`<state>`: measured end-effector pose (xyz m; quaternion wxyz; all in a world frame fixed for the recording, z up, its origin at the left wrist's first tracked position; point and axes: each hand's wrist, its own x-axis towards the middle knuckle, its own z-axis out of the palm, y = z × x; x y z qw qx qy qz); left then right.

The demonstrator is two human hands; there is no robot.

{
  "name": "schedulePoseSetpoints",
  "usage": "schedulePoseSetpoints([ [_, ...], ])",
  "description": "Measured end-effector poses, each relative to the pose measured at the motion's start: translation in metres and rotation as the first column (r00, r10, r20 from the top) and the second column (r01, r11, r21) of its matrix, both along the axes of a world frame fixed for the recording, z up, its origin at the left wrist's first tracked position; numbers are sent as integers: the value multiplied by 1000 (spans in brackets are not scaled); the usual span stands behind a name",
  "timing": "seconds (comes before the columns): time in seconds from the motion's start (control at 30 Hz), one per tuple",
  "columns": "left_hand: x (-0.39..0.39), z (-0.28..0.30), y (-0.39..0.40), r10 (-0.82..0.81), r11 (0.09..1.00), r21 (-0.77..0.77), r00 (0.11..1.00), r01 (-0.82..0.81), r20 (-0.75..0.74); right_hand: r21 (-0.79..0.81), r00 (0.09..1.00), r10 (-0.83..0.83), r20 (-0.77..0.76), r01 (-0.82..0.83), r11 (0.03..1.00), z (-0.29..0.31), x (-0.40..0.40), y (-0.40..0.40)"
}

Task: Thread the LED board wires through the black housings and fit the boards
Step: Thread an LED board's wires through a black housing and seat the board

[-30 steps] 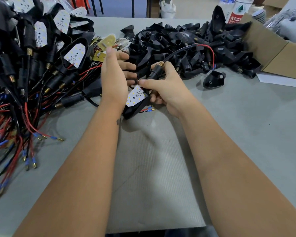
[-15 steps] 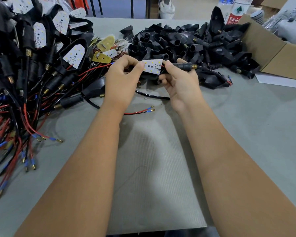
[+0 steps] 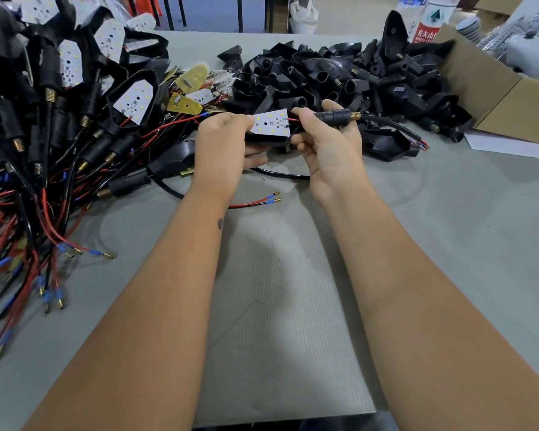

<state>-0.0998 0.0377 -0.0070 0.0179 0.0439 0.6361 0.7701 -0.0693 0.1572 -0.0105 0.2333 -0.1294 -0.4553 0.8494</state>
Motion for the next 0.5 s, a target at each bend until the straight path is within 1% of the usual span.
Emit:
schedulePoseSetpoints([
  [0.13,-1,-1,1,13,999,32,999,-14,29,-8,1000,14,-19,-14,1000,0,0,-1],
  [0.27,-4,-8,1,39,998,-47,995,-43,-97,-28,999,39,-36,-40,999,0,-1,-1],
  [0.37,-6,-13,2,106,988,-93,974,-127,-203,-42,998,63,-29,-64,997,-1,0,-1],
  [0.43,-8,-14,1,174,974,-102,955,-203,-241,-44,996,86,-17,-87,995,-1,1,-1],
  [0.5,-9,-15,0,228,964,-81,942,-255,-247,-43,994,110,-13,-110,993,-1,1,0],
])
